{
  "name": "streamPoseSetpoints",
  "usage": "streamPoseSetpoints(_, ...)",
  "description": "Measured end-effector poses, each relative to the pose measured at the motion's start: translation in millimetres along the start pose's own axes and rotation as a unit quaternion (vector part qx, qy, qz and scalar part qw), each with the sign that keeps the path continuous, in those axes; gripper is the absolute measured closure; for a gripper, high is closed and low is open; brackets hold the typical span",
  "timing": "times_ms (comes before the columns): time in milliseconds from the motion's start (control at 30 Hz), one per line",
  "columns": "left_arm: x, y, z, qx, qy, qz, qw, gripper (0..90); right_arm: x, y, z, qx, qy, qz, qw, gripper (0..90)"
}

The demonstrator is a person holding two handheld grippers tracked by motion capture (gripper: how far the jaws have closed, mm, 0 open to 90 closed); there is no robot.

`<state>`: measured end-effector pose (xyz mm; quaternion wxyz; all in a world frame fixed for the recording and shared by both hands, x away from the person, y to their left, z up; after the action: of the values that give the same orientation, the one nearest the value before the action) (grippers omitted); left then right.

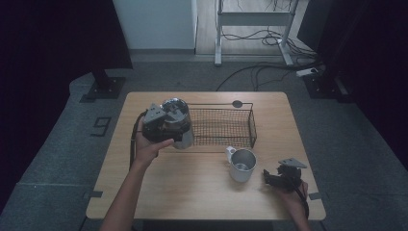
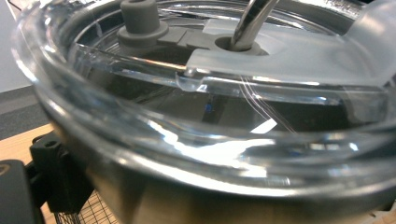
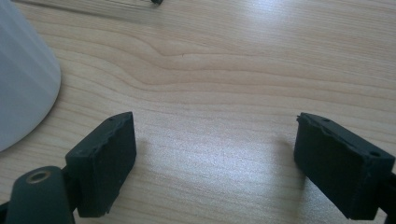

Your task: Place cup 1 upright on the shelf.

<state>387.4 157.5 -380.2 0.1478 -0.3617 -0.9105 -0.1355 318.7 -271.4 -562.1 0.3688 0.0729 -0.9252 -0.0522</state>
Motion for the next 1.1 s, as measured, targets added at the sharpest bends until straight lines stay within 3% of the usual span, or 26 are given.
streamPoseSetpoints(1100, -28.8, 11.7, -11.6, -0.007, 0.013, -0.005, 0.9999, 4.3, -0.2, -0.3, 0.1, 0.001, -0.001, 0.0, 1.0, 13.0)
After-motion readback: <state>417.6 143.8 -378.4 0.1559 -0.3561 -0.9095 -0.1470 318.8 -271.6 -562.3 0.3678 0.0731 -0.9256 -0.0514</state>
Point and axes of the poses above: each handheld gripper's, and its own axes: x roughly backward along the jaws, z roughly out of its underside, y roughly to its left, the point moved 1 cm from there along -x, roughly forward along the jaws, and after that the axes turned 11 degrees about -x, right-handed, at the moved point
